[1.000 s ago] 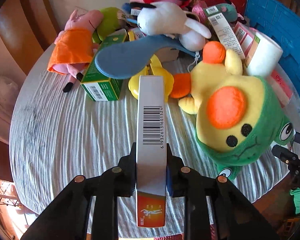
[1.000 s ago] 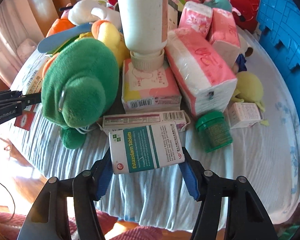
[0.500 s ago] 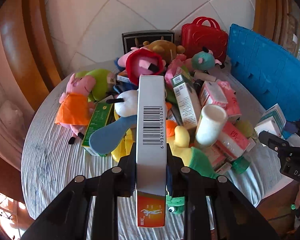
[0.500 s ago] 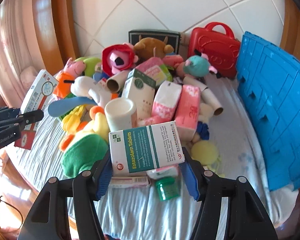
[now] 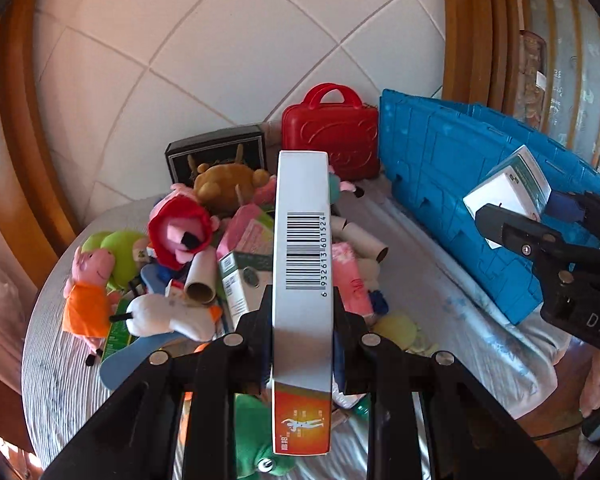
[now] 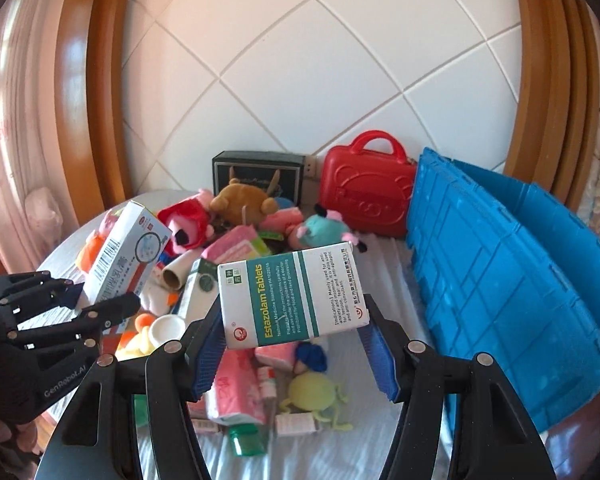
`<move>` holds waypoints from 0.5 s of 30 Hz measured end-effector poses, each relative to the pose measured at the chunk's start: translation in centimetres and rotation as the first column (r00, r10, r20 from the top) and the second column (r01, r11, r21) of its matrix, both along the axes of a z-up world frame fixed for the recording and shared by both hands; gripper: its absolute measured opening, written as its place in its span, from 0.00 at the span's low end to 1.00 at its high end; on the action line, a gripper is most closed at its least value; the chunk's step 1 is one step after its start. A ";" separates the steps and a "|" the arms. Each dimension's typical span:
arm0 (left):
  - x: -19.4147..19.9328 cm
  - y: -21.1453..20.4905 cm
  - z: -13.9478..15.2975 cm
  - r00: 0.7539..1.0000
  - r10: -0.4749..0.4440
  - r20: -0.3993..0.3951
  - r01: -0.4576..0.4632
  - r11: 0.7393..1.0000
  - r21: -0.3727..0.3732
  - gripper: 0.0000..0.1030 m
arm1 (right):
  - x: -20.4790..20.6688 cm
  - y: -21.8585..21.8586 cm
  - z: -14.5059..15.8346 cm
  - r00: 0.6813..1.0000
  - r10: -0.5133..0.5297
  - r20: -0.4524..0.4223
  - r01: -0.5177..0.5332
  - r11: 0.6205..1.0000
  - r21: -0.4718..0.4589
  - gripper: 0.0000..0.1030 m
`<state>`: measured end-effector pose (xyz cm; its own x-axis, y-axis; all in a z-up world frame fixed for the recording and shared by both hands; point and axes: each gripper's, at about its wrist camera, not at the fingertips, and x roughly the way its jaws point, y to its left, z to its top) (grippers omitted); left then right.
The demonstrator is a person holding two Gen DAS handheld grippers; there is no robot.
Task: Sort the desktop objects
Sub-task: 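Lift and carry both medicine boxes over the blue bin with both tools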
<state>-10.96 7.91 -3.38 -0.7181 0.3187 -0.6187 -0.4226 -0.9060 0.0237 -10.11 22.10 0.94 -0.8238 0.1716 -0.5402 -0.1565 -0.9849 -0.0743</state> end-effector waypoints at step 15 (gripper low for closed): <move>-0.8 21.4 8.1 0.978 -0.153 -0.138 0.161 0.986 0.043 0.22 | 5.3 17.2 9.5 0.964 -0.196 -0.179 0.211 0.975 0.070 0.60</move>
